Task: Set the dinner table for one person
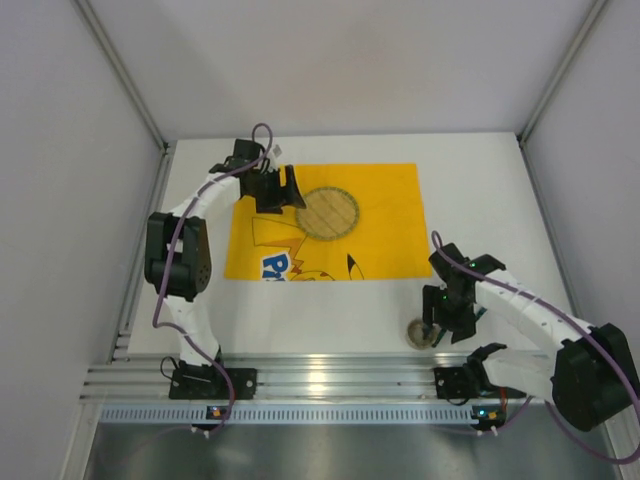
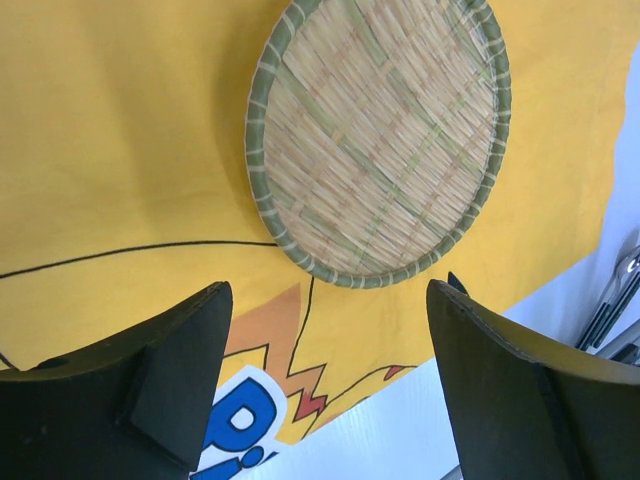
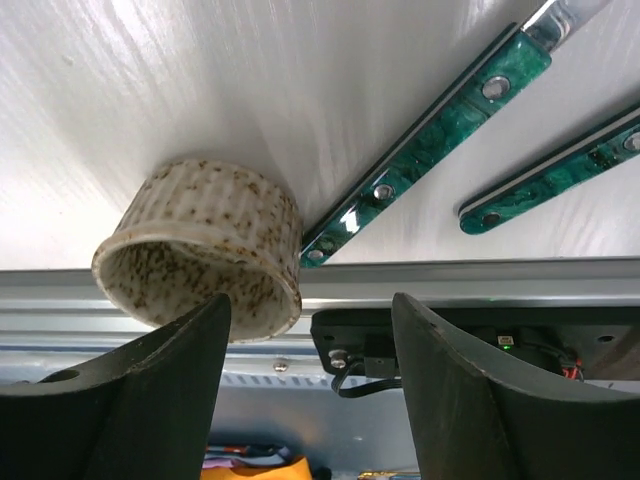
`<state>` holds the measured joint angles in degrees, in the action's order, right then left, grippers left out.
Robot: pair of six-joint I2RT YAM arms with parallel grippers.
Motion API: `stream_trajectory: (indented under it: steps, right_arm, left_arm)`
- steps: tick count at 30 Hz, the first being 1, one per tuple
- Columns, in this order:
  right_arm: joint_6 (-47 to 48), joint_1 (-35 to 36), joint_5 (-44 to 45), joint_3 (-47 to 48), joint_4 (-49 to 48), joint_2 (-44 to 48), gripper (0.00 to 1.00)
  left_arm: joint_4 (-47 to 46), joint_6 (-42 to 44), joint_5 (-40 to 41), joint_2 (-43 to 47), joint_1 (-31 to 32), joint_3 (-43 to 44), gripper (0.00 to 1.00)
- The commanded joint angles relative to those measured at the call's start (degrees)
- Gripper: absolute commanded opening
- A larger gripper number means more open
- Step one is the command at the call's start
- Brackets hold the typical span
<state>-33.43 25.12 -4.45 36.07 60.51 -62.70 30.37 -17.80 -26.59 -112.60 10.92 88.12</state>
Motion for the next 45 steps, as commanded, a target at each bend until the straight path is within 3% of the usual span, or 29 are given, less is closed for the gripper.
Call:
stream_trajectory:
  steps: [1, 6, 9, 10, 13, 19, 22, 25, 30, 34, 38, 45]
  right_arm:
    - [-1.73, 2.12, 2.42, 1.98, -3.64, -2.69, 0.66]
    - [-1.99, 3.0, 3.74, 2.25, -5.93, -4.54, 0.54]
    - [-1.9, 3.26, 4.09, 2.51, -6.81, -5.24, 0.33]
    - [-1.9, 3.26, 4.27, 2.6, -6.9, -5.24, 0.19]
    - [-1.73, 3.35, 4.27, 3.39, -6.72, -4.89, 0.01]
    - [0.12, 3.35, 9.1, 13.56, -0.59, -4.89, 0.0]
    - [2.4, 3.18, 11.56, 27.41, 2.67, -8.13, 0.0]
    - [4.95, 2.3, 12.44, 34.83, 2.95, -13.4, 0.0]
    - [9.52, -2.0, 11.13, 48.72, -0.65, -29.21, 0.0]
    - [10.14, -5.87, 7.1, 62.84, -2.5, -42.22, 0.0]
    - [9.18, -9.73, 3.32, 75.7, -2.33, -56.7, 0.0]
    - [6.1, -13.52, -2.84, 91.71, -2.33, -70.97, 0.0]
  left_arm:
    - [-1.02, 0.66, 0.31, 3.87, -0.28, -1.98, 0.83]
    - [-0.31, 1.63, 0.84, 5.28, -0.28, -3.13, 0.83]
    - [-0.13, 1.89, 0.84, 5.89, -0.28, -3.65, 0.83]
    - [-0.14, 1.89, 0.92, 5.98, -0.28, -3.83, 0.83]
    - [-0.05, 1.81, 0.75, 6.07, -0.28, -3.74, 0.83]
    - [0.39, 1.37, 0.92, 7.21, -0.28, -2.34, 0.83]
    - [0.65, 0.93, 0.66, 8.61, -0.28, -1.46, 0.83]
    - [0.83, 0.4, -0.13, 11.24, -0.2, -2.07, 0.84]
    - [0.83, -0.39, -0.66, 16.87, -0.19, -6.72, 0.9]
    - [-0.04, -1.97, -1.1, 23.45, -0.11, -13.39, 0.91]
    - [-0.14, -2.68, -0.75, 28.3, -0.11, -17.8, 0.98]
    - [0.66, -3.03, 1.45, 34.11, -0.02, -22.81, 0.98]
